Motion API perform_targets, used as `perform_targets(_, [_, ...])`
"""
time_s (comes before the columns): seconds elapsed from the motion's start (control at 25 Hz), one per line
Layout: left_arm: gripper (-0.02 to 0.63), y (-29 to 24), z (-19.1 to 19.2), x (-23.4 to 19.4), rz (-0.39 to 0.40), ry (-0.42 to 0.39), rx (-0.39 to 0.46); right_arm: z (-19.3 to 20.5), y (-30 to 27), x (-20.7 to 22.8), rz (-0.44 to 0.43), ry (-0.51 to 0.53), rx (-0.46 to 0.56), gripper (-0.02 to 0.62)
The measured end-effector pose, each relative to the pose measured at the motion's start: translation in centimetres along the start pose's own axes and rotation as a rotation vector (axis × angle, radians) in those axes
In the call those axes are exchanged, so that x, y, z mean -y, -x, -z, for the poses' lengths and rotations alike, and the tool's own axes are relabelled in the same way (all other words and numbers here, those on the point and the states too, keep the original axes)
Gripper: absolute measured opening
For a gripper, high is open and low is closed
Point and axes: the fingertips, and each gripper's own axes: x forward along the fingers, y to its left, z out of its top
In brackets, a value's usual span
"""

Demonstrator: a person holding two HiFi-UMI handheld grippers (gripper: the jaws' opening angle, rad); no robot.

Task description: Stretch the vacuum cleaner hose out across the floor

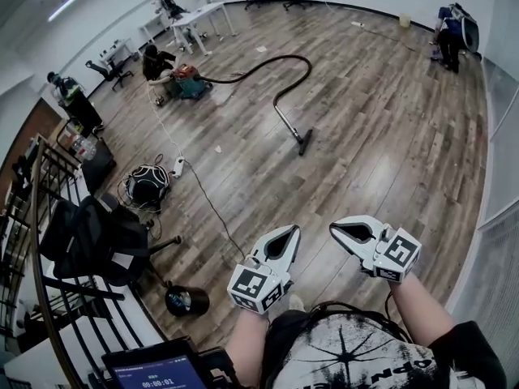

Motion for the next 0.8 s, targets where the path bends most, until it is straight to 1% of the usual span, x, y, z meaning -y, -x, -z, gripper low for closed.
perform_targets(0.24, [0.002,1.0,-0.1,-6.3,0.019,0.008,0.002,1.3,-5.4,1.3,0.045,-0.028,-0.011,0.008])
perform_targets(0.36, [0.002,1.5,-0.2,-8.8,0.035,0.004,-0.002,0.9,-7.9,1.9,0.087,-0.033,-0.037,0.008])
perform_targets(0.52, [0.002,1.9,-0.3,-11.6,0.057,-0.002,-0.004,0.6,-11.0,2.5,0.107,-0.027,-0.035,0.008])
perform_targets(0.64, [0.002,2.4,-0.2,-13.3,0.071,-0.003,-0.009,0.7,-13.3,2.4,0.093,-0.023,-0.019,0.008])
perform_targets(0.8, [0.002,3.4,0.5,-14.8,0.097,-0.013,-0.012,2.4,-15.9,2.0,0.080,-0.033,-0.041,0.008])
